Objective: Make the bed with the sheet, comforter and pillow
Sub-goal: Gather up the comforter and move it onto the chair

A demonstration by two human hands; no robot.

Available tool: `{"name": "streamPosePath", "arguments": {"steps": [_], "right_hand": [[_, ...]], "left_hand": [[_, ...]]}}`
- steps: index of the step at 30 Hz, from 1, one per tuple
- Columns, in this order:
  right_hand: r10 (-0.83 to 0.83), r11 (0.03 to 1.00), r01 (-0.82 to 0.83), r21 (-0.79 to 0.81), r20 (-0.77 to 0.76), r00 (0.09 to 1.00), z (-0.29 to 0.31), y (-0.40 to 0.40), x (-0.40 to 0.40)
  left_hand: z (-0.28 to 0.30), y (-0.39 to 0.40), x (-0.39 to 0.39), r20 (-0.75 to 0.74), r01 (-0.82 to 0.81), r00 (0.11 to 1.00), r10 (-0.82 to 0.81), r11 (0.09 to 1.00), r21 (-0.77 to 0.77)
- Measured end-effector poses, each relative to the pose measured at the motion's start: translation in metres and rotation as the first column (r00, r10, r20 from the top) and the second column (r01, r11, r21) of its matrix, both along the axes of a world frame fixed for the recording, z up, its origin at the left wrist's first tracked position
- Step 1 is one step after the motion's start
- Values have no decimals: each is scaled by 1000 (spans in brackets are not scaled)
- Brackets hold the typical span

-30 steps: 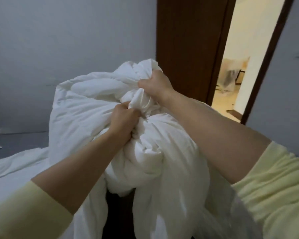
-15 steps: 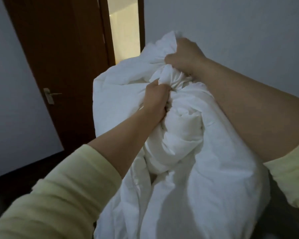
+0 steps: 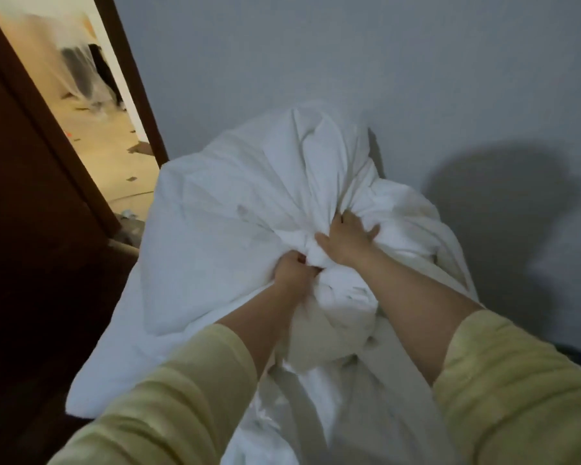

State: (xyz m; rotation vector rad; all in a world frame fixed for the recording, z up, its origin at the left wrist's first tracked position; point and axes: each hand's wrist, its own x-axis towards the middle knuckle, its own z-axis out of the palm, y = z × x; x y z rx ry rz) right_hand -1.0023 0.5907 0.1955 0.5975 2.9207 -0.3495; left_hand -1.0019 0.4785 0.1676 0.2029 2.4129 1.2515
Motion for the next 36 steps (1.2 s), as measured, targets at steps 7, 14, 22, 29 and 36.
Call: {"name": "streamPosePath", "arguments": {"steps": [7,14,22,29,36], "right_hand": [[-257,966,256,-22,-106,961,32,-21,15],[-294,956,287,-65,-212,932,37,-39,56],[-260,964,264,-23,-270,927,-3,-61,117],[-424,905,413,-99,-160,891,-33,-77,121],[-658,753,636,-170,-201,725,-41,-148,115]], "left_hand": [[30,-75,-1,15,526,840,-543,806,-273],[41,-80,14,-336,338,769,-543,793,-508],[39,-68,14,-345,383,709,-615,747,-544],[26,-76,15,-269,592,452,-851,511,-623],[18,-118,2,-312,888,96,-945,223,-402]]}}
